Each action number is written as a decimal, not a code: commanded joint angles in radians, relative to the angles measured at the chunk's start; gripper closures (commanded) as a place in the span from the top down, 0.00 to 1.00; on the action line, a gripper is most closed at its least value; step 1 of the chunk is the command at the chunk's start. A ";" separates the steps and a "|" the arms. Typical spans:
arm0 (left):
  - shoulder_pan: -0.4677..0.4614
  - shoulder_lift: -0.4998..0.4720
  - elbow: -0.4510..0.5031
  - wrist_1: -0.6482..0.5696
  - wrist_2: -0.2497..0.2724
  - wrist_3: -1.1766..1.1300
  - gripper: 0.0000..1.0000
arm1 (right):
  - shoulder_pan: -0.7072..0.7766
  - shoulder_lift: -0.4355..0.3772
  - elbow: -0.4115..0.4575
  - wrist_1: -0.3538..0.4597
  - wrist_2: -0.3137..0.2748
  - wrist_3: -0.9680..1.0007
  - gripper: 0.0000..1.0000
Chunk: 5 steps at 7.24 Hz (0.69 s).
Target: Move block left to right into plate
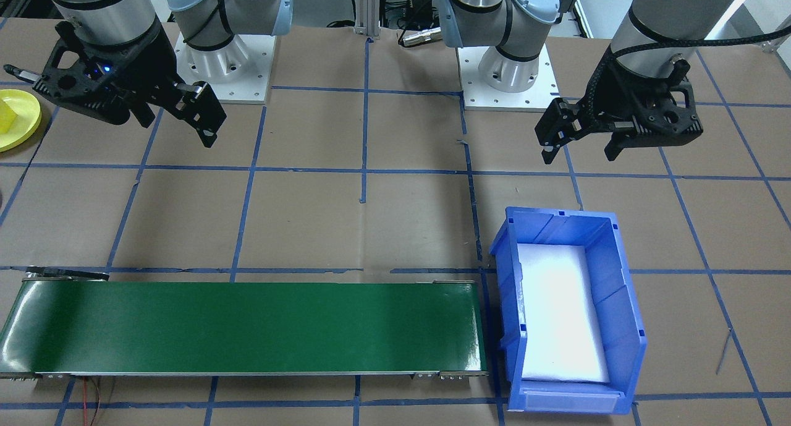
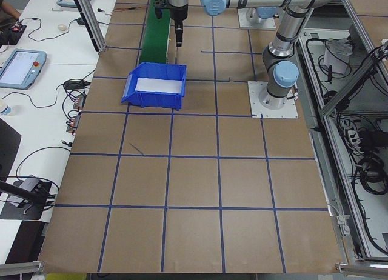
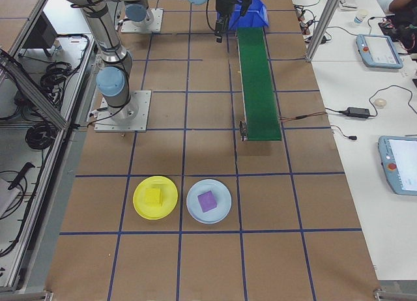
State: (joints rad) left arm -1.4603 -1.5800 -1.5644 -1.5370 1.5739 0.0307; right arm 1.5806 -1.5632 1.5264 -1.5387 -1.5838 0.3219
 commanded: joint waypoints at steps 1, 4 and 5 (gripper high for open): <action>0.002 0.000 0.003 0.000 0.000 0.000 1.00 | 0.001 0.003 0.004 -0.024 0.001 -0.073 0.99; 0.000 0.000 0.001 0.000 0.000 0.000 1.00 | -0.001 0.009 0.008 -0.006 0.010 -0.234 1.00; 0.000 0.000 0.001 0.002 0.000 0.000 1.00 | -0.001 0.009 0.006 -0.006 0.010 -0.236 1.00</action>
State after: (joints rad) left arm -1.4603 -1.5800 -1.5630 -1.5367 1.5739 0.0307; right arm 1.5801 -1.5556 1.5338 -1.5474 -1.5743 0.1044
